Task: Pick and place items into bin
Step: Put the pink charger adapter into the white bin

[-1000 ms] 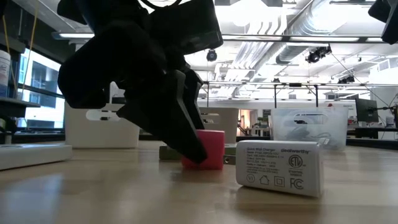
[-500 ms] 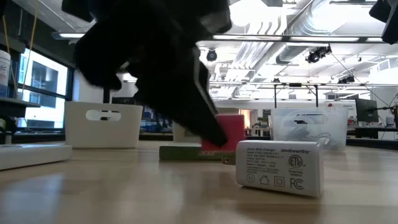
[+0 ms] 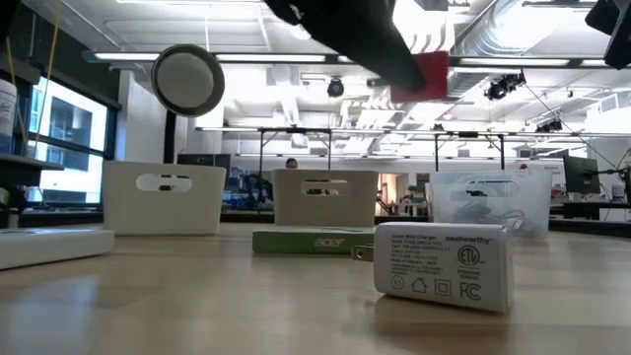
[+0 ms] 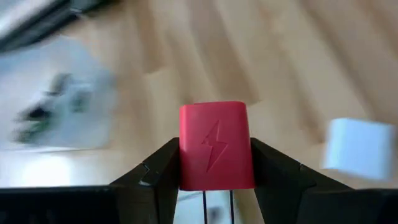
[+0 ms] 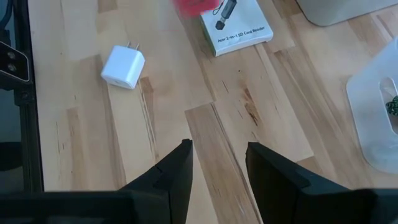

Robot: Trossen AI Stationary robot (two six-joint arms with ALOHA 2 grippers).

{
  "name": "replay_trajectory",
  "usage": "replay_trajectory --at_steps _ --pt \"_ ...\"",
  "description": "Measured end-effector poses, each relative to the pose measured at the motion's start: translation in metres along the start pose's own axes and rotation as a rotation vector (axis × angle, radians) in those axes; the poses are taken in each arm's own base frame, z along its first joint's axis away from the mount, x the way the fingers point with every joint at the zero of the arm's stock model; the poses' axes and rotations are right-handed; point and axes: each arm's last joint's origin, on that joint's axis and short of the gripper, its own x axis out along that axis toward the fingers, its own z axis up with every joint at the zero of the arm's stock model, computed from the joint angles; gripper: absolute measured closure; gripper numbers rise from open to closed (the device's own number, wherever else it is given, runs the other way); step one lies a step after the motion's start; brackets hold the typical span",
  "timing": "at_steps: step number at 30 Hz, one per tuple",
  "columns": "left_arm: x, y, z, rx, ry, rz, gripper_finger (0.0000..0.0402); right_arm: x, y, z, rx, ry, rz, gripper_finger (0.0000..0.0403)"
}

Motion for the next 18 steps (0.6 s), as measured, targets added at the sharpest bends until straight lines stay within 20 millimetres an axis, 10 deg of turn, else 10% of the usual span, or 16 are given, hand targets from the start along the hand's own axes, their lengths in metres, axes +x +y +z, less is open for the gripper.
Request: replay_trajectory --at_steps 18 --pt "-0.022 0.105 -0.034 0.095 0.538 0.123 0.0245 0.000 0.000 0.000 0.004 -0.011 -0.005 0.0263"
